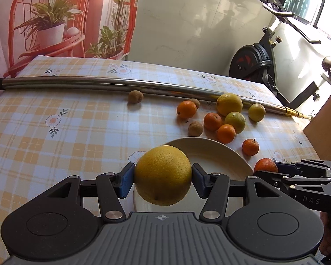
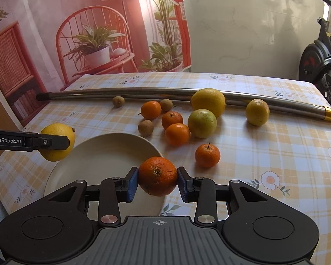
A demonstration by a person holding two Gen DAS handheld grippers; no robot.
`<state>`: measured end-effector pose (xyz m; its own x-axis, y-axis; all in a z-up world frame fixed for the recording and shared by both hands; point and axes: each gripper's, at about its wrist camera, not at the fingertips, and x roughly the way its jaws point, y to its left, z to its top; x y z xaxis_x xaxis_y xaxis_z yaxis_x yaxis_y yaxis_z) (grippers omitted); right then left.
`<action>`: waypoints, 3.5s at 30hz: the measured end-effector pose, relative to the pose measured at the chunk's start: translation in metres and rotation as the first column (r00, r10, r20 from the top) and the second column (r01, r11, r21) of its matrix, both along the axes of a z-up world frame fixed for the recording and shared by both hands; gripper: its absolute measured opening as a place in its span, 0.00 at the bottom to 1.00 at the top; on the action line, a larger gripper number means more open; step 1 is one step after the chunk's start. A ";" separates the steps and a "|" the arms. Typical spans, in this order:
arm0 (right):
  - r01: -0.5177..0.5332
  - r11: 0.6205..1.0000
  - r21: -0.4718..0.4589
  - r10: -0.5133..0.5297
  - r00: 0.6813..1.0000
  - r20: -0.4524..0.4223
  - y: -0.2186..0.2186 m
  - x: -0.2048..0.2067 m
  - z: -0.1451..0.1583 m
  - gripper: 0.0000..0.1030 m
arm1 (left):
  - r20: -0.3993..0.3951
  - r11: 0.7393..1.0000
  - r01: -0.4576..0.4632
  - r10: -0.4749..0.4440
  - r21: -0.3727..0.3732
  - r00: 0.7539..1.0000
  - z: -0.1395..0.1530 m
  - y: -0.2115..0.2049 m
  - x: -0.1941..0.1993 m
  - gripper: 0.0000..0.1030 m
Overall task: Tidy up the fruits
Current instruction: 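Carry the grapefruit and mandarin over the white plate with both grippers, then lower both fruits into the white plate and open both grippers, then grasp a brown kiwi with the left gripper while the right grasps an orange grapefruit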
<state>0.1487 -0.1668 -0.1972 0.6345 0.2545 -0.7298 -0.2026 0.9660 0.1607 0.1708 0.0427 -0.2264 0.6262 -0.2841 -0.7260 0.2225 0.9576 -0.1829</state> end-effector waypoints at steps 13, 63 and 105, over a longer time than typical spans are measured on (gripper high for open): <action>-0.079 0.996 -0.031 0.076 0.993 -0.094 0.027 -0.002 -0.016 0.33 | -0.015 0.998 0.038 -0.038 0.051 0.999 -0.022 -0.006 -0.019 0.56; -0.084 0.996 -0.024 0.082 0.995 -0.065 0.021 -0.008 -0.001 0.35 | 0.052 1.000 0.016 -0.017 0.024 0.998 -0.001 -0.008 -0.027 0.61; 0.181 0.983 0.003 -0.181 0.983 -0.008 -0.101 0.079 0.002 0.57 | 0.046 0.994 -0.077 0.074 0.072 0.996 -0.003 0.004 0.135 0.64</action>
<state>0.2280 -0.2677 -0.1948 0.6645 0.1382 -0.7344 -0.0228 0.9861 0.1649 0.3060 0.0465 -0.2295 0.6752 -0.1817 -0.7149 0.1548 0.9825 -0.1034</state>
